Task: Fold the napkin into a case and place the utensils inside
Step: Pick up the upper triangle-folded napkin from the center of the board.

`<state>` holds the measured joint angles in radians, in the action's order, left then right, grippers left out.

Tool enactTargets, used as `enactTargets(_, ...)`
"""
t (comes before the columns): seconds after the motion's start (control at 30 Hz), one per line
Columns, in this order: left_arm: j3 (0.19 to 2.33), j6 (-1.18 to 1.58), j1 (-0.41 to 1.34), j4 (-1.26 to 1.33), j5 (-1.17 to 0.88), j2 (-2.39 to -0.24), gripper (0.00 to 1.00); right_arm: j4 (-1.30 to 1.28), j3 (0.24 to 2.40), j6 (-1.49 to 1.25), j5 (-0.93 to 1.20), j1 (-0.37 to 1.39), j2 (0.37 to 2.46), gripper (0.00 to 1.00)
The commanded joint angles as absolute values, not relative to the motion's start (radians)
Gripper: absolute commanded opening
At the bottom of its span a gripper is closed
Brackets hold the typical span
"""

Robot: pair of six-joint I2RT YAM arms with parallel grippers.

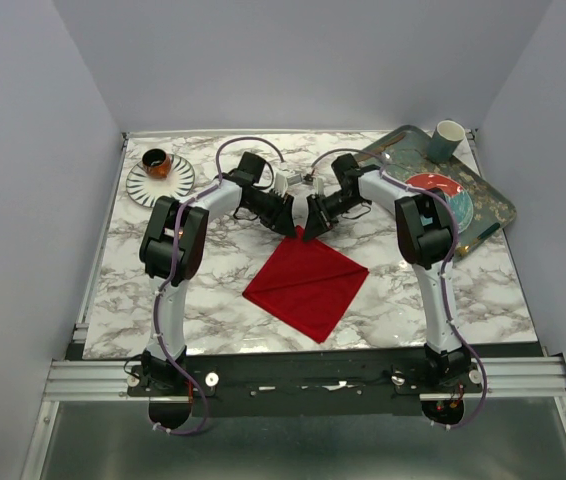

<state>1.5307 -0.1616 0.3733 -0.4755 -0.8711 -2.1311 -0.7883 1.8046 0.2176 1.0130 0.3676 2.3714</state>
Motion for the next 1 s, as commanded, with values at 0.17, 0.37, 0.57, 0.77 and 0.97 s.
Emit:
enactTargets(0.17,1.555,-0.222,0.362,-0.500,-0.902,-2.148,0.64,-0.733,1.759,0.248,1.055,0.376,2.330,0.31)
enactTargets(0.37,1.594,-0.230,0.362,-0.523,-0.908,-2.192,0.64,-0.716,1.740,0.252,1.075,0.374,2.313,0.31)
enactTargets(0.57,1.626,-0.235,0.348,-0.537,-0.928,-2.226,0.64,-0.707,1.732,0.261,1.098,0.374,2.299,0.31)
enactTargets(0.77,1.641,-0.337,0.341,-0.571,-1.025,-2.220,0.63,-0.704,1.727,0.273,1.112,0.374,2.284,0.31)
enactTargets(0.97,1.706,-0.406,0.341,-0.646,-1.055,-2.252,0.59,-0.700,1.733,0.268,1.123,0.374,2.279,0.31)
